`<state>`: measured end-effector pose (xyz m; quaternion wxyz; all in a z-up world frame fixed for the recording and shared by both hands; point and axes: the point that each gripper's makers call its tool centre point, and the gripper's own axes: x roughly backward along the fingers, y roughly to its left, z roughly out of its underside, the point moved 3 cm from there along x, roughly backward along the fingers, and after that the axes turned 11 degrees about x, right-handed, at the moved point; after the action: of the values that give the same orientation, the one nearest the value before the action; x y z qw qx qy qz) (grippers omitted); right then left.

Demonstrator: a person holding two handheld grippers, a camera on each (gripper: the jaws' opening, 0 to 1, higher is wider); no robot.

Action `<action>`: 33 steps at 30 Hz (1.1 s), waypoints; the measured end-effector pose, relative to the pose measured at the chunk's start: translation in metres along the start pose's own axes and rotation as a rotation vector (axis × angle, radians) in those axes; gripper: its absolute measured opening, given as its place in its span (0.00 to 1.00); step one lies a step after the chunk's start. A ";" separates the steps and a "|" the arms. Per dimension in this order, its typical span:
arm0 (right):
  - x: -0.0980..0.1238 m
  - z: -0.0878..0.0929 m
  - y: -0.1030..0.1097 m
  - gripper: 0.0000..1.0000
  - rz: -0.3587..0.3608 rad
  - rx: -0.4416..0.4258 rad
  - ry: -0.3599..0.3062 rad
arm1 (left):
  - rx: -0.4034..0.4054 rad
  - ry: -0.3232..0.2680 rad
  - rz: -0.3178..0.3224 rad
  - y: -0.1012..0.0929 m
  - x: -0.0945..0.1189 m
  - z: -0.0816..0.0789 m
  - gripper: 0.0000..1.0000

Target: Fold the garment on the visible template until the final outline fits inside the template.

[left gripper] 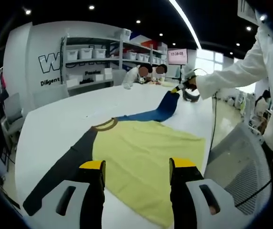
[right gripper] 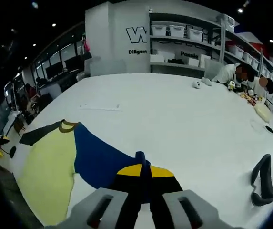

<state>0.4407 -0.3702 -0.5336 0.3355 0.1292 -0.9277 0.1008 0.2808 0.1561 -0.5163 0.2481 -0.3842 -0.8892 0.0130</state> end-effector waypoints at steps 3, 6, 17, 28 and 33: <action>0.002 -0.014 0.017 0.00 -0.036 -0.007 -0.022 | -0.004 -0.001 0.000 0.001 0.001 0.000 0.51; 0.003 -0.026 0.031 0.00 -0.078 -0.019 -0.043 | -0.009 -0.002 0.000 0.000 0.003 0.000 0.51; 0.014 -0.072 0.094 0.00 -0.200 0.016 -0.103 | -0.016 -0.013 0.007 0.002 0.007 -0.002 0.51; 0.014 -0.105 0.138 0.00 -0.282 0.065 -0.134 | -0.020 -0.021 0.006 0.003 0.012 -0.003 0.51; 0.006 -0.116 0.166 0.00 -0.329 0.115 -0.128 | -0.019 -0.017 0.009 0.001 0.014 -0.001 0.51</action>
<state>0.4541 -0.1829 -0.4589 0.2799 0.3042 -0.9062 0.0892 0.2741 0.1663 -0.5097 0.2367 -0.3902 -0.8898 0.0089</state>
